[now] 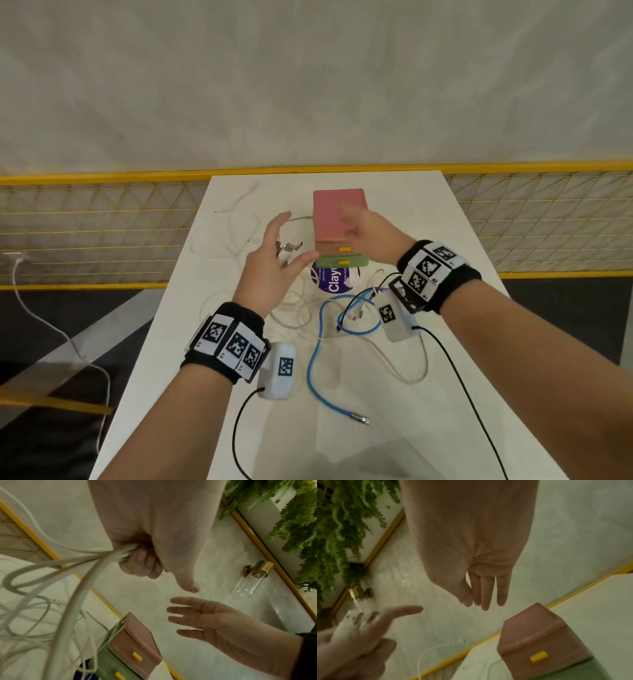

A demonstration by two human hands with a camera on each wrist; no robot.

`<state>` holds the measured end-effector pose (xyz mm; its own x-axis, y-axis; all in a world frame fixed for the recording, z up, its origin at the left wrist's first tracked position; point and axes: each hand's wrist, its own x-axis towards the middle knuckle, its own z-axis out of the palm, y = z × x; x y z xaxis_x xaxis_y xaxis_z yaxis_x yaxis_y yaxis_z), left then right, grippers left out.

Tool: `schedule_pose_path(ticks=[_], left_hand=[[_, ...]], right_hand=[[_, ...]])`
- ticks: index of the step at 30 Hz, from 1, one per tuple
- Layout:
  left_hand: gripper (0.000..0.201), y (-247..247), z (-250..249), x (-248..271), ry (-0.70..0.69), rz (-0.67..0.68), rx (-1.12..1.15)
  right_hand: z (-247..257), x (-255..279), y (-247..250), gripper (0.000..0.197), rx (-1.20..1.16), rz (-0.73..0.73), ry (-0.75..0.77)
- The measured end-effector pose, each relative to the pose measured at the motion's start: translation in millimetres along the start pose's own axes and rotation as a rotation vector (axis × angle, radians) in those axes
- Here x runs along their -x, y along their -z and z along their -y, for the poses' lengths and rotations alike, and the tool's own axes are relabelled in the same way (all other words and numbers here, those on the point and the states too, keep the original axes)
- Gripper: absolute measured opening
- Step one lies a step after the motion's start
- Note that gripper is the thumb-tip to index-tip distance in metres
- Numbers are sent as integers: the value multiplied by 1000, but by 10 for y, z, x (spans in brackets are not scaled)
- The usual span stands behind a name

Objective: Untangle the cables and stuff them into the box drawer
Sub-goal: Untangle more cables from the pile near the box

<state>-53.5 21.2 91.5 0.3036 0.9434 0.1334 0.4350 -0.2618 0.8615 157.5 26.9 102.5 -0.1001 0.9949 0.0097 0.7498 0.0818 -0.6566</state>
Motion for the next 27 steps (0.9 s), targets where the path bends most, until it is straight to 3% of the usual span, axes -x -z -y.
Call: schedule_pose_path(ticks=[3, 5, 8, 14, 17, 22, 24, 27], left_hand=[[30, -64, 134, 54, -9, 6, -67], [34, -125, 234, 84, -5, 13, -58], [43, -188, 320, 87, 11, 31, -62], [41, -231, 330, 51, 72, 63, -77], [43, -210, 344, 57, 83, 59, -61], [45, -186, 416, 128, 89, 45, -43], [49, -169, 465, 152, 105, 31, -51], [41, -106, 501, 154, 124, -39, -27]], right_hand=[[-182, 126, -213, 32, 111, 94, 27], [-315, 204, -403, 23, 173, 173, 5], [-528, 193, -732, 29, 264, 262, -125], [-723, 134, -1220, 27, 425, 345, -352], [-737, 97, -1348, 27, 423, 324, -426], [-736, 77, -1463, 19, 431, 240, -402], [-717, 96, -1455, 18, 339, 161, -362], [-630, 143, -1334, 20, 111, -46, -164]])
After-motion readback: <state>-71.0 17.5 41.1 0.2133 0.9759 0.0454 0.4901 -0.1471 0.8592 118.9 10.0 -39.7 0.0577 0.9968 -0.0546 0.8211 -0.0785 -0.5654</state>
